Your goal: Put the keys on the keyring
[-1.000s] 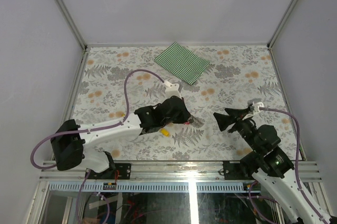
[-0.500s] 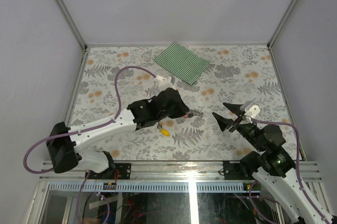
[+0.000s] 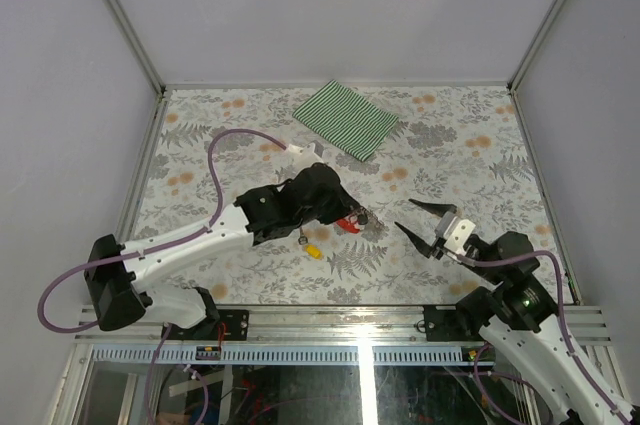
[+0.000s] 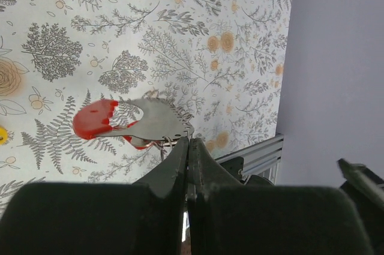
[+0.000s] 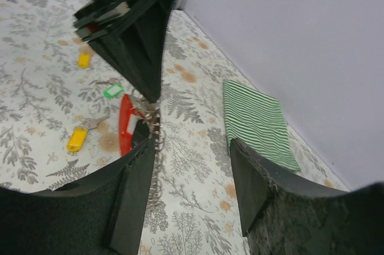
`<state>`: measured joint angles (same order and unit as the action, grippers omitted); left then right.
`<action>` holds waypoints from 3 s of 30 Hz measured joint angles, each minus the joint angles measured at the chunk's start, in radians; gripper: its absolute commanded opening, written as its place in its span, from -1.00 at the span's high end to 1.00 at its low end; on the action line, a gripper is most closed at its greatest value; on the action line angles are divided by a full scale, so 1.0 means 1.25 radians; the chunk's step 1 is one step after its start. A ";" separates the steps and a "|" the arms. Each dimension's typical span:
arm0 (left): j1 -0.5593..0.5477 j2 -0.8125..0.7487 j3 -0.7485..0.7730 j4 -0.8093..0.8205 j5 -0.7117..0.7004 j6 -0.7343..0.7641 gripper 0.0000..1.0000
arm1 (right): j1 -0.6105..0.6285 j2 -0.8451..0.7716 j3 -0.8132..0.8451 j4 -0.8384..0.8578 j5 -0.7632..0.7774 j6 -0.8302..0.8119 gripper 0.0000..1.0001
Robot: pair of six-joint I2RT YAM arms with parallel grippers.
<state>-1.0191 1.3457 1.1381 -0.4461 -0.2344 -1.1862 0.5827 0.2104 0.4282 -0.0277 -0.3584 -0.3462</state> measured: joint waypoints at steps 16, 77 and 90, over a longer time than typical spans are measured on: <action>0.020 -0.001 0.137 -0.052 0.139 0.326 1.00 | 0.000 0.143 0.055 -0.006 -0.150 0.007 -0.19; 0.020 -0.178 0.131 -0.055 0.256 0.576 0.33 | 0.005 0.320 0.296 -0.180 -0.100 -0.022 1.00; 0.020 -0.326 -0.086 0.125 0.132 0.570 -0.40 | 0.004 0.607 0.659 -0.627 0.091 0.050 0.92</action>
<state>-0.9936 0.9382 1.0306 -0.2901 -0.0692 -0.4740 0.5880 0.9691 1.2522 -0.8112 -0.2443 -0.2836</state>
